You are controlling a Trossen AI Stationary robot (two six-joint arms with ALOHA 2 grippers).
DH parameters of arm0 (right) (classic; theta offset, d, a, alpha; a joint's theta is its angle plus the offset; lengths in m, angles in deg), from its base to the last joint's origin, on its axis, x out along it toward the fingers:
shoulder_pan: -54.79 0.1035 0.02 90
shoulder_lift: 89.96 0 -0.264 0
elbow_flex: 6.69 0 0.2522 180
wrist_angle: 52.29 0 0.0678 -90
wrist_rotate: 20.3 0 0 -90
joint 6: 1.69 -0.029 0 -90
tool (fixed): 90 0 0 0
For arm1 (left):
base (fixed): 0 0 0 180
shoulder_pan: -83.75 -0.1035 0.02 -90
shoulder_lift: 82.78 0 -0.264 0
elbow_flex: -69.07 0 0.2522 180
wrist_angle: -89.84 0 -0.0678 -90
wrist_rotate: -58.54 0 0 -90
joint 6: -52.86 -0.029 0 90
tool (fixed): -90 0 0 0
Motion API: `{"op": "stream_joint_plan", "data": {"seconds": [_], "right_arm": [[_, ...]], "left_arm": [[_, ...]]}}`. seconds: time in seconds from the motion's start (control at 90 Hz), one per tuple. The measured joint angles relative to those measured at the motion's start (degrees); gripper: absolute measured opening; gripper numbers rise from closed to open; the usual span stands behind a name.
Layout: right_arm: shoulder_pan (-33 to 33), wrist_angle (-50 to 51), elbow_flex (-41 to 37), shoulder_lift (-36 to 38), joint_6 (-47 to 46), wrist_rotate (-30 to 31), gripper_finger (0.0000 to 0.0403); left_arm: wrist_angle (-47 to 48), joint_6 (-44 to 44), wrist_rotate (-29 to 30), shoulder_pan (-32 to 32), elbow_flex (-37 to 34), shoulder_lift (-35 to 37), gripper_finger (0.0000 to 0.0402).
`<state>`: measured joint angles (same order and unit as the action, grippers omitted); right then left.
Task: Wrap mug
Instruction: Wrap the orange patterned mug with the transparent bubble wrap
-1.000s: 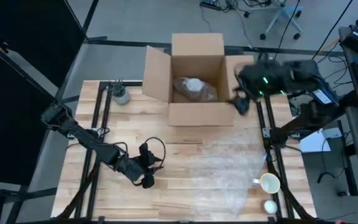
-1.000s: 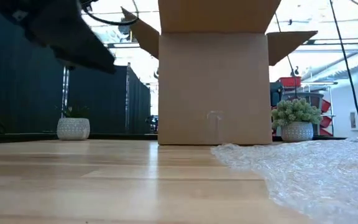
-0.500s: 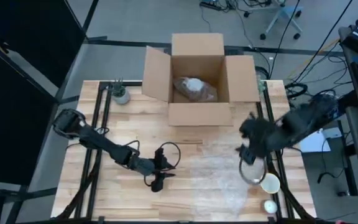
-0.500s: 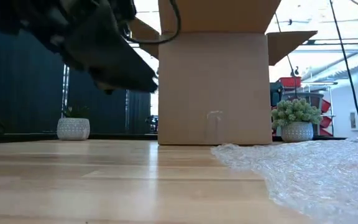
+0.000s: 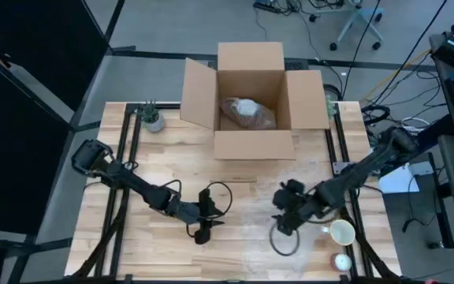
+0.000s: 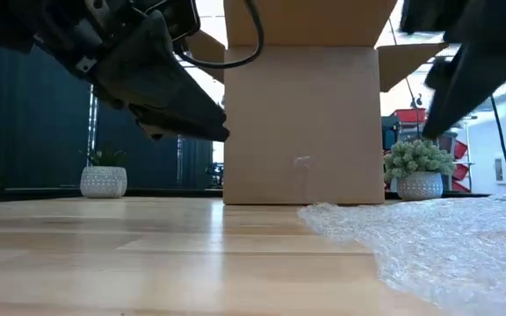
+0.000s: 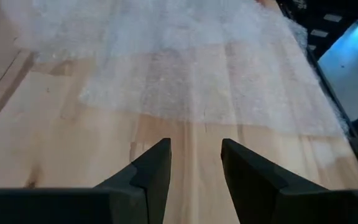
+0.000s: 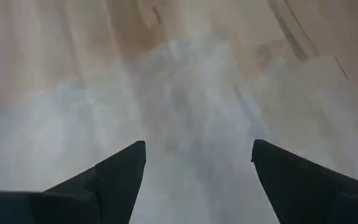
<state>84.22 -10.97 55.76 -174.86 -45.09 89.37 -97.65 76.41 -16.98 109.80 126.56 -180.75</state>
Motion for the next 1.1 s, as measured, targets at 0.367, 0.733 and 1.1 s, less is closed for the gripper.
{"op": "stream_joint_plan", "data": {"seconds": [0.367, 0.733, 1.1], "right_arm": [[-8.34, -14.47, -0.55, -11.8, 13.96, -5.4, 0.0221], [-11.04, -20.99, -0.5, -16.5, 15.77, -5.43, 0.0194], [-10.58, -16.77, 2.19, -13.96, 18.82, -9.52, 0.0018]], "left_arm": [[2.45, 0.01, -0.58, 1.46, 0.0, 0.04, 0.013], [3.01, 0.03, -0.57, 1.46, 0.0, 0.04, 0.013], [2.83, 0.05, -0.75, 1.46, -0.02, 0.04, 0.013]]}}
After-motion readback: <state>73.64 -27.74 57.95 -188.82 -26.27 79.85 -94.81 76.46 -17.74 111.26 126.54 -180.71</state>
